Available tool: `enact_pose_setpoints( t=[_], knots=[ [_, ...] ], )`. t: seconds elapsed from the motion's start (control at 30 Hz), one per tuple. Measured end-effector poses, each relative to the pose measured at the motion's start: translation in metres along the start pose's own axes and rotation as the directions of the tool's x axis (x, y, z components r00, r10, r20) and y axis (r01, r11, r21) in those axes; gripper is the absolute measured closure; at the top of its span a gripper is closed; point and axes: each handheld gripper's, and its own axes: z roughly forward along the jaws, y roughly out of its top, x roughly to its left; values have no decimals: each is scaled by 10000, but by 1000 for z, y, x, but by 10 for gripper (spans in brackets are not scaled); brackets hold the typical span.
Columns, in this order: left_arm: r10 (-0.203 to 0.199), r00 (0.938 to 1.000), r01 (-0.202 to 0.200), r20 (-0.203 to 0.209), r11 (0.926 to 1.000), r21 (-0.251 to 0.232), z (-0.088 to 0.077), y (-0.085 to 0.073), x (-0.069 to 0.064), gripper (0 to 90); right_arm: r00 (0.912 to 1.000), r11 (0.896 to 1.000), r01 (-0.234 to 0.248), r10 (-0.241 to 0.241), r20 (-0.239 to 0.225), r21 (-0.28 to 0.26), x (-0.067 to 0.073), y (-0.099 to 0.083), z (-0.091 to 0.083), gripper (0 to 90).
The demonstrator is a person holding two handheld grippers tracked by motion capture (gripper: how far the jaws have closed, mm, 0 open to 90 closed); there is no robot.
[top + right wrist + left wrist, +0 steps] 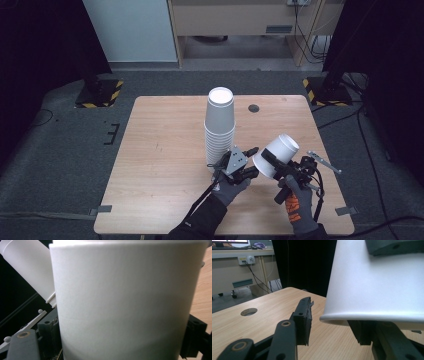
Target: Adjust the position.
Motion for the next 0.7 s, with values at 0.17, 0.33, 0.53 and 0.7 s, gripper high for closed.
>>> enact_pose_setpoints(
  t=[0.17, 0.33, 0.53, 0.7],
  knots=[
    [82, 10000, -82, -21, 9999, -147, 1, 0, 0, 577, 10000, 10000, -11, 12, -62, 98, 0, -2, 2, 156],
    [144, 9998, -147, -126, 9996, -236, 2, 0, 1, 595, 9999, 9998, -67, 69, -114, 171, 1, -4, 3, 156],
    [116, 9999, -119, -115, 9997, -222, 2, 1, 1, 690, 9997, 9994, -173, 178, -144, 313, -1, -5, 5, 154],
    [154, 9999, -156, -76, 9997, -184, 1, 0, 1, 736, 9997, 9992, -208, 213, -140, 353, -2, -4, 5, 150]
  ],
)
